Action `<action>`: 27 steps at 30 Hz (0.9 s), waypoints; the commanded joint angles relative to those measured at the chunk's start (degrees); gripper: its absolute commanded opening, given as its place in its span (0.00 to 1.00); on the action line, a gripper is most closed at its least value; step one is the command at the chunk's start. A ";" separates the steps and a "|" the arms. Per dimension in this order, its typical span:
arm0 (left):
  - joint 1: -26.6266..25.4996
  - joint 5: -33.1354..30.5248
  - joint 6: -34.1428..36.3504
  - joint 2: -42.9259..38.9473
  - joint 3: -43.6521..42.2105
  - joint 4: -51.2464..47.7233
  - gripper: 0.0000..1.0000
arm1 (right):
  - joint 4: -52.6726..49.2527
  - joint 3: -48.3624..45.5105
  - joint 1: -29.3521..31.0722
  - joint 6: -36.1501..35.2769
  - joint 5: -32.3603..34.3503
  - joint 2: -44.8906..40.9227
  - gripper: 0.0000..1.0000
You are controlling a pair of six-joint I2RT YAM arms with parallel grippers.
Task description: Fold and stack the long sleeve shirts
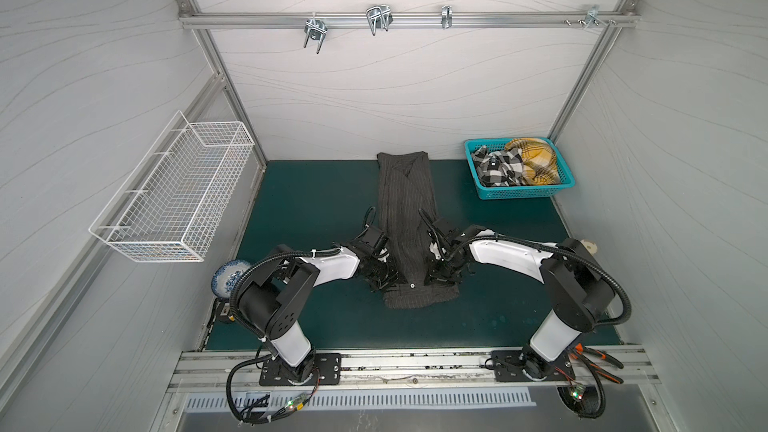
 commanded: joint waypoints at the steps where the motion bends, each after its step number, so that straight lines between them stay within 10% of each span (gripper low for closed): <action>1: -0.30 -0.60 -0.80 0.68 0.58 1.25 0.25 | -0.77 0.30 0.31 1.22 0.75 0.08 0.31; 6: -0.35 0.36 -0.22 0.35 0.38 1.74 0.00 | -1.58 0.80 0.35 1.16 0.94 0.07 0.31; 19: -0.37 -0.29 3.64 -3.48 1.17 -4.28 0.00 | -0.32 1.02 1.59 3.38 -2.30 -0.08 0.01; 27: -0.37 -3.15 8.85 -9.04 1.37 -13.22 0.00 | -1.83 -0.88 2.49 7.38 -2.98 -4.58 0.00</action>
